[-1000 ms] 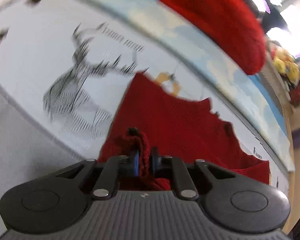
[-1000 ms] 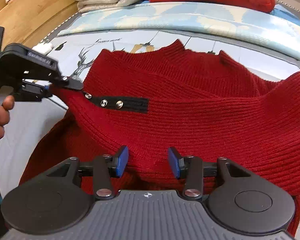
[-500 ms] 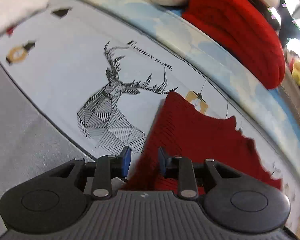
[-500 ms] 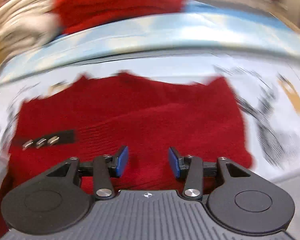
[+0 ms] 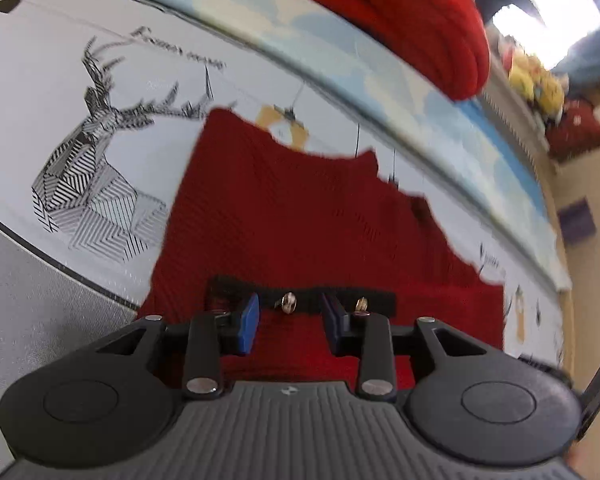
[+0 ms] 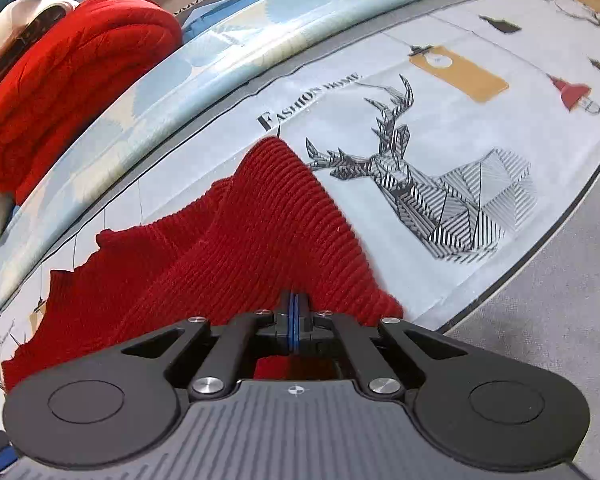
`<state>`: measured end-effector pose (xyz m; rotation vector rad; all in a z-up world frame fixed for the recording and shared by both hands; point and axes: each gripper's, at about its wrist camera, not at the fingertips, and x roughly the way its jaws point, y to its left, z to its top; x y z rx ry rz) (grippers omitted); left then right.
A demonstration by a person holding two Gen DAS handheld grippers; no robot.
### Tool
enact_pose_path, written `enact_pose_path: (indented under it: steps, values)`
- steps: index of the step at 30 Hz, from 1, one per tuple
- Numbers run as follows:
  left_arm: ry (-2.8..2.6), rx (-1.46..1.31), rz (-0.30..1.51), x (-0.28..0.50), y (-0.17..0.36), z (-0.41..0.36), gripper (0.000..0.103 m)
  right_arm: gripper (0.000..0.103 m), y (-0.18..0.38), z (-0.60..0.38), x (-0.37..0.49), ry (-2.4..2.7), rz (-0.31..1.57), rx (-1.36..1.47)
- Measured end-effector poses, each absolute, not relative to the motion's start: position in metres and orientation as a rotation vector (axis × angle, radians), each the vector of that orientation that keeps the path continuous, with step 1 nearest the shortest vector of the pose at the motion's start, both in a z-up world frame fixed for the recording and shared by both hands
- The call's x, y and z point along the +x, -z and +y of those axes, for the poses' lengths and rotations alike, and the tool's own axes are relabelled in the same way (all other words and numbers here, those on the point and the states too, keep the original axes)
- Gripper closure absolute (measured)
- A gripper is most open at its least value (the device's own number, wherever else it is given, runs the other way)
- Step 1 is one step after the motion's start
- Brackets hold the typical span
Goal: Fold small clothes
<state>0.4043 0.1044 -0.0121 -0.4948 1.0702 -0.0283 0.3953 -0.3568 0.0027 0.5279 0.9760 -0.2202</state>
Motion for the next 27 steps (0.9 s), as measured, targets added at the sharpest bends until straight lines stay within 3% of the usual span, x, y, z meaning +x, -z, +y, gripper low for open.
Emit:
enact_pose_path:
  steps: [3,5,9,13,17,24,26,27]
  values:
    - [0.056,-0.469,1.089,0.402,0.016,0.098,0.065,0.103,-0.006,-0.355,0.396,0.224,0.984,0.517]
    - [0.085,-0.444,1.092,0.402,0.015,0.093,0.065,0.097,-0.019,-0.345,0.394,0.195,0.974,0.477]
    - [0.156,-0.384,1.096,0.401,0.013,0.077,0.065,0.064,-0.043,-0.315,0.387,-0.014,0.927,0.365]
    - [0.162,-0.287,1.097,0.398,0.013,0.065,0.065,0.055,-0.044,-0.278,0.383,-0.224,0.951,0.236]
    - [0.089,-0.251,1.145,0.401,0.029,0.071,0.064,0.052,-0.012,-0.258,0.386,-0.26,1.1,0.104]
    - [0.051,-0.261,1.062,0.399,0.017,0.079,0.064,0.052,-0.025,-0.259,0.386,-0.235,1.051,0.13]
    - [0.005,-0.245,1.057,0.401,0.018,0.083,0.059,0.052,-0.024,-0.26,0.388,-0.226,1.052,0.118]
    - [-0.027,-0.229,1.076,0.403,0.022,0.084,0.048,0.052,-0.022,-0.261,0.39,-0.218,1.061,0.108]
